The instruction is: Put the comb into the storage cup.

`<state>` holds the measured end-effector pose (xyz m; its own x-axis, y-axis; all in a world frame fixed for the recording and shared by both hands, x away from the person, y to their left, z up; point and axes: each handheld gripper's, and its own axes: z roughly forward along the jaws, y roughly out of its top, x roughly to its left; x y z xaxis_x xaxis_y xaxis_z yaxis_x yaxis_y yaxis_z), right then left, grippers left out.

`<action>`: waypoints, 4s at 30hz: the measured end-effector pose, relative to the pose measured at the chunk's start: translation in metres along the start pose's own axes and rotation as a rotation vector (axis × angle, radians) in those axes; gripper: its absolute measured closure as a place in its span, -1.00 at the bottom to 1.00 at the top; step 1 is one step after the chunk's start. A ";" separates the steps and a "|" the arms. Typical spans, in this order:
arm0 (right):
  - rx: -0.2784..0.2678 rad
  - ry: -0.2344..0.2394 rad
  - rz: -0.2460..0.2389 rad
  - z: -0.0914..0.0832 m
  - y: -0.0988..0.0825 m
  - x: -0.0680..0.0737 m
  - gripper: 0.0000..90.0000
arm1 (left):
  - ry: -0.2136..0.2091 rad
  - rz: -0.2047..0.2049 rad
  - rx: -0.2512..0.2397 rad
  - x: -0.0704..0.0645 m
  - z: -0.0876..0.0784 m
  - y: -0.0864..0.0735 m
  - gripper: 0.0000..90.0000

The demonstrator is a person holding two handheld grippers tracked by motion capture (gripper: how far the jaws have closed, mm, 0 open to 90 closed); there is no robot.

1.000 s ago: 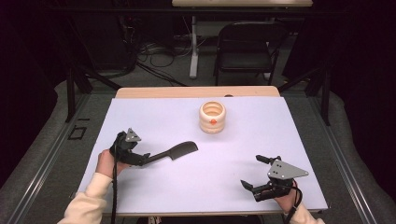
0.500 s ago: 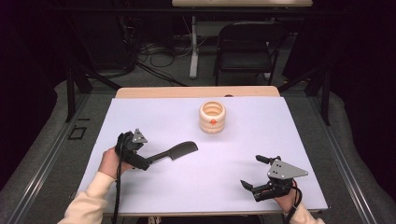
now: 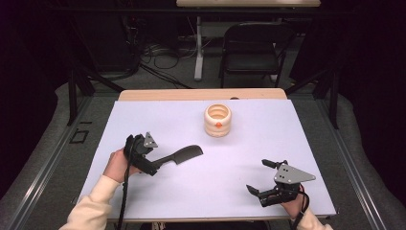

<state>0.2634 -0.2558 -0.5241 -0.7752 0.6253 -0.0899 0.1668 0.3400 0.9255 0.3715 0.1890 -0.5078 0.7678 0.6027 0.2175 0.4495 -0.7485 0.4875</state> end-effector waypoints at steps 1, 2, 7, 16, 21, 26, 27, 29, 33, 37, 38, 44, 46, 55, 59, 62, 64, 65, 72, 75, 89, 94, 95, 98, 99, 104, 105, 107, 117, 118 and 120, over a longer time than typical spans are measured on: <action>0.004 0.001 0.000 0.000 0.000 0.000 -0.99 | -0.002 0.002 0.003 -0.001 0.001 0.001 -1.00; 0.004 0.001 0.000 0.000 0.000 0.000 -0.99 | -0.006 0.008 0.009 -0.001 0.001 0.002 -1.00; 0.004 0.001 0.000 0.000 0.000 0.000 -0.99 | -0.007 0.028 0.030 -0.003 0.004 0.009 -1.00; 0.005 0.003 -0.001 0.000 0.000 0.000 -0.99 | -0.003 0.071 0.035 -0.007 0.006 0.019 -0.98; 0.007 0.004 -0.001 0.000 0.000 0.000 -0.99 | -0.001 0.099 0.053 -0.009 0.010 0.024 -0.88; 0.006 0.003 -0.002 0.000 0.000 0.000 -0.99 | -0.006 0.121 0.072 -0.012 0.011 0.029 -0.74; 0.006 0.004 -0.002 0.000 0.000 0.000 -0.99 | -0.002 0.119 0.071 -0.012 0.012 0.031 -0.71; 0.004 0.005 -0.005 0.000 0.000 0.000 -0.99 | -0.002 0.125 0.078 -0.013 0.013 0.033 -0.66; 0.003 0.003 -0.003 0.000 0.000 0.000 -0.99 | 0.003 0.138 0.099 -0.014 0.017 0.035 -0.58; 0.005 0.003 -0.005 0.000 0.000 0.000 -0.99 | 0.002 0.171 0.123 -0.019 0.020 0.036 -0.29; 0.006 0.003 -0.003 -0.001 0.000 0.000 -0.99 | -0.015 0.184 0.134 -0.020 0.021 0.036 -0.16; 0.003 0.003 -0.004 0.000 -0.001 0.000 -0.99 | -0.024 0.211 0.155 -0.023 0.026 0.038 0.13; 0.005 0.003 -0.002 -0.001 -0.001 0.000 -0.99 | -0.024 0.218 0.173 -0.024 0.027 0.039 0.24; 0.006 0.003 0.001 -0.001 -0.001 0.000 -0.99 | -0.034 0.229 0.222 -0.024 0.035 0.042 0.36; 0.004 0.003 0.001 -0.001 -0.001 0.000 -0.98 | -0.041 0.245 0.245 -0.023 0.038 0.043 0.40; 0.005 0.003 0.001 -0.001 -0.001 0.000 -0.98 | -0.048 0.257 0.261 -0.023 0.041 0.043 0.44; 0.005 0.002 0.002 -0.001 -0.001 0.000 -0.98 | -0.055 0.261 0.266 -0.023 0.042 0.044 0.48; 0.006 0.002 0.000 -0.001 -0.001 0.000 -0.98 | -0.056 0.264 0.268 -0.023 0.042 0.044 0.50; 0.006 0.002 0.000 -0.002 -0.001 0.000 -0.98 | -0.078 0.259 0.269 -0.021 0.044 0.044 0.59; 0.007 0.002 -0.002 -0.001 -0.001 0.000 -0.98 | -0.091 0.253 0.265 -0.019 0.043 0.043 0.60; 0.009 0.002 0.000 -0.001 -0.001 0.000 -0.98 | -0.080 0.217 0.230 -0.020 0.040 0.039 0.61; 0.010 0.001 0.000 -0.001 -0.001 0.000 -0.98 | -0.075 0.209 0.200 -0.021 0.033 0.037 0.61; 0.010 0.002 0.000 -0.001 -0.001 0.000 -0.98 | -0.072 0.206 0.195 -0.021 0.032 0.036 0.61; 0.008 0.003 0.000 -0.002 -0.001 0.000 -0.98 | -0.069 0.191 0.178 -0.020 0.028 0.035 0.61; 0.009 0.003 0.000 -0.002 -0.001 0.000 -0.98 | -0.067 0.190 0.172 -0.020 0.027 0.034 0.61; 0.009 0.003 0.000 -0.002 -0.001 0.000 -0.98 | -0.067 0.168 0.135 -0.019 0.021 0.032 0.61; 0.010 0.004 0.001 -0.001 -0.001 0.000 -0.98 | -0.067 0.163 0.127 -0.019 0.021 0.032 0.61; 0.009 0.004 0.000 -0.002 -0.001 0.000 -0.98 | -0.072 0.155 0.115 -0.018 0.019 0.031 0.61; 0.010 0.005 0.002 -0.001 -0.001 0.000 -0.98 | -0.077 0.116 0.049 -0.016 0.012 0.029 0.61; 0.010 0.005 0.002 -0.001 -0.001 0.000 -0.98 | -0.077 0.110 0.037 -0.016 0.012 0.029 0.61; 0.012 0.005 0.004 -0.001 -0.001 0.000 -0.98 | -0.083 0.104 0.024 -0.015 0.011 0.028 0.61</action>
<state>0.2623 -0.2570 -0.5247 -0.7775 0.6232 -0.0845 0.1769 0.3456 0.9216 0.3776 0.1556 -0.5062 0.8455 0.4972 0.1945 0.3756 -0.8128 0.4452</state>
